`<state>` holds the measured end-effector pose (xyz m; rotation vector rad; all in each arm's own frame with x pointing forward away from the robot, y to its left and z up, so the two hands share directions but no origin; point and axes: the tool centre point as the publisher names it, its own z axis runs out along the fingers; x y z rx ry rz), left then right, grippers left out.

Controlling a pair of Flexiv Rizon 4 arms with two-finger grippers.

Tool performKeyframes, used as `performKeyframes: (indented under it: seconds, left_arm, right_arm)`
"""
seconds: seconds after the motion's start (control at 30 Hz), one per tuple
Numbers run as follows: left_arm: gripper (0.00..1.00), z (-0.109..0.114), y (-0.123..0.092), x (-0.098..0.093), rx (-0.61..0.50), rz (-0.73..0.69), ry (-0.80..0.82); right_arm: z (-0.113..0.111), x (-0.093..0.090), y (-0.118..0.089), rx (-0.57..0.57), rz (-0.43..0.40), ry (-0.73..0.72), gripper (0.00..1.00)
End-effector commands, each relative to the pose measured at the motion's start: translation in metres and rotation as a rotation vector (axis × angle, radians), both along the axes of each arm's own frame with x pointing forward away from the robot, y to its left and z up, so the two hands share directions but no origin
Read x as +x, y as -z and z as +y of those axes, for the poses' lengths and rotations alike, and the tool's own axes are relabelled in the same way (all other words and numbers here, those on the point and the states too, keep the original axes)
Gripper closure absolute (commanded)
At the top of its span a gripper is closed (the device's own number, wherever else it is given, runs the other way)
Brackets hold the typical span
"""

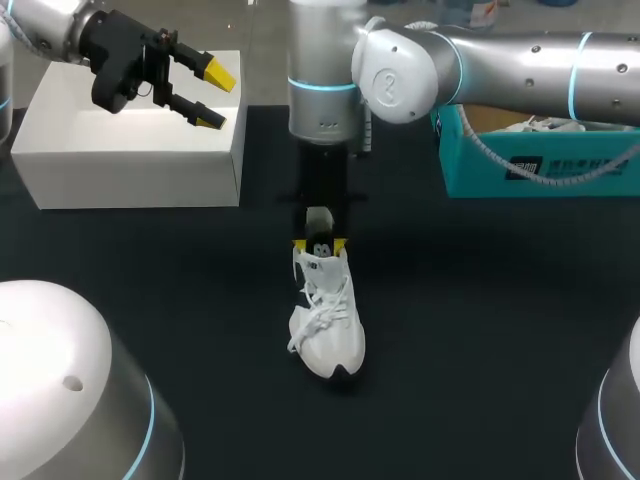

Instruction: Take the shoe out of the shoebox, open the shoe tongue, remove and reinsert the insole, then place the shoe into the shoebox

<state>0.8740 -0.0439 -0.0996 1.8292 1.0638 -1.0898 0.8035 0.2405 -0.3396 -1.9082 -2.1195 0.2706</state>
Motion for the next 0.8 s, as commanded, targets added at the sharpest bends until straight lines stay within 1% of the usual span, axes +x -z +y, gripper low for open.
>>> performKeyframes:
  seconds: [0.03, 0.2, 0.37, 0.8]
  left_arm:
    - [0.0, 0.0, 0.0, 0.001, 0.003, -0.001, 0.003]
    - [0.0, 0.0, 0.0, 0.001, 0.003, -0.001, 0.003]
    - [0.0, 0.0, 0.0, 0.001, 0.003, -0.001, 0.003]
    - [0.0, 0.0, 0.0, 0.001, 0.003, -0.001, 0.003]
  right_arm:
    - [-0.001, -0.001, 0.005, 0.008, 0.003, 0.004, 0.0]
    - [0.0, -0.003, 0.008, 0.006, 0.02, 0.004, 0.0]
    - [0.001, -0.009, 0.003, -0.011, 0.029, 0.012, 0.0]
    - [0.004, -0.016, -0.007, -0.022, 0.027, 0.019, 0.0]
